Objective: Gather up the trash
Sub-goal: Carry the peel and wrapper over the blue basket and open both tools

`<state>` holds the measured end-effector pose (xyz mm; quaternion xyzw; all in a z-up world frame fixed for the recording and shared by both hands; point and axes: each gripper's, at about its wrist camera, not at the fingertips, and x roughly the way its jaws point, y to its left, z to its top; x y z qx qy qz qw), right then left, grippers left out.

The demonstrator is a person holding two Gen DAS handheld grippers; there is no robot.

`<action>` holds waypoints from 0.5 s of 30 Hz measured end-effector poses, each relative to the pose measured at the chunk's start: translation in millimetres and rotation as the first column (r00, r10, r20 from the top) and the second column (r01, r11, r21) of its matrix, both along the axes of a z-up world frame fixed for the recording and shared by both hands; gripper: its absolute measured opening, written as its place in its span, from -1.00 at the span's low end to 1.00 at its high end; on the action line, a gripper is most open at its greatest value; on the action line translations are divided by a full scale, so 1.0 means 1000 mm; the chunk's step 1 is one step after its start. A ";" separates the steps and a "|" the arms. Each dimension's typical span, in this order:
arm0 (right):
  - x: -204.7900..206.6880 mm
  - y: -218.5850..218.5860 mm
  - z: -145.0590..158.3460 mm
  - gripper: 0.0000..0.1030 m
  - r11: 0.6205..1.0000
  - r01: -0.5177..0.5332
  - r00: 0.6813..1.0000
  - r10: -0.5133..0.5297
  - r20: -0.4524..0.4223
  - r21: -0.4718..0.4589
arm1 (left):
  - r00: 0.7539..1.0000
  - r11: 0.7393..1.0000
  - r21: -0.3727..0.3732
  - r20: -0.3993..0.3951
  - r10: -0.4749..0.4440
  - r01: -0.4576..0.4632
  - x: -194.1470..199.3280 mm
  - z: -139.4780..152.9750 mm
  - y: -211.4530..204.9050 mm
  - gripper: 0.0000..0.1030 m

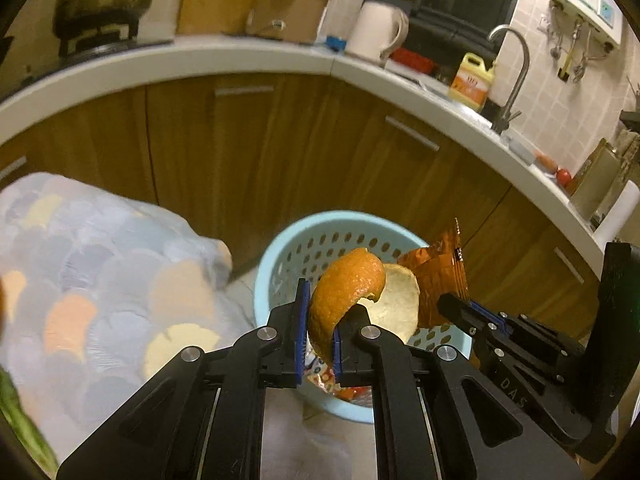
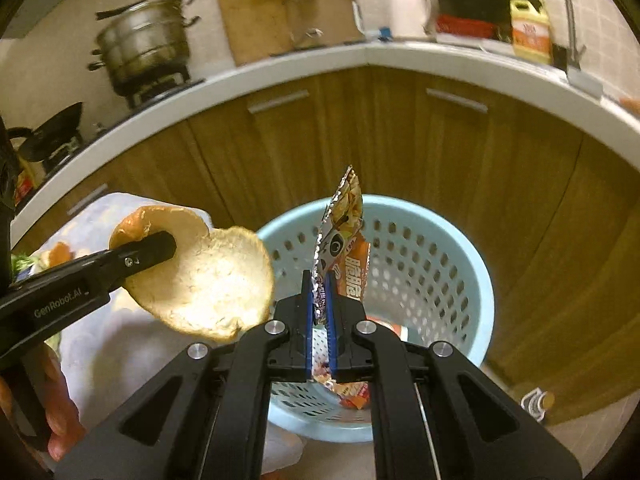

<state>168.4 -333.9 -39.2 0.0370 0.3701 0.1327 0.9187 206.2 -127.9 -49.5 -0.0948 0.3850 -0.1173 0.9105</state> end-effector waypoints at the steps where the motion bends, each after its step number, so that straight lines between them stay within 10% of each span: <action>1: 0.004 -0.003 -0.004 -0.90 1.000 0.007 1.000 -0.007 -0.022 0.011 | 1.000 1.000 0.007 -0.011 -0.002 0.002 0.002 -0.003 -0.001 -0.76; 3: 0.008 -0.011 -0.010 -0.89 0.999 0.018 0.999 -0.017 -0.050 0.036 | 1.000 1.000 0.021 -0.026 0.004 -0.004 0.004 -0.008 -0.002 -0.34; 15: 0.007 -0.023 -0.011 -0.87 0.996 0.053 0.996 -0.048 -0.071 0.072 | 0.999 1.000 -0.005 -0.033 -0.010 0.010 0.003 -0.010 0.005 0.05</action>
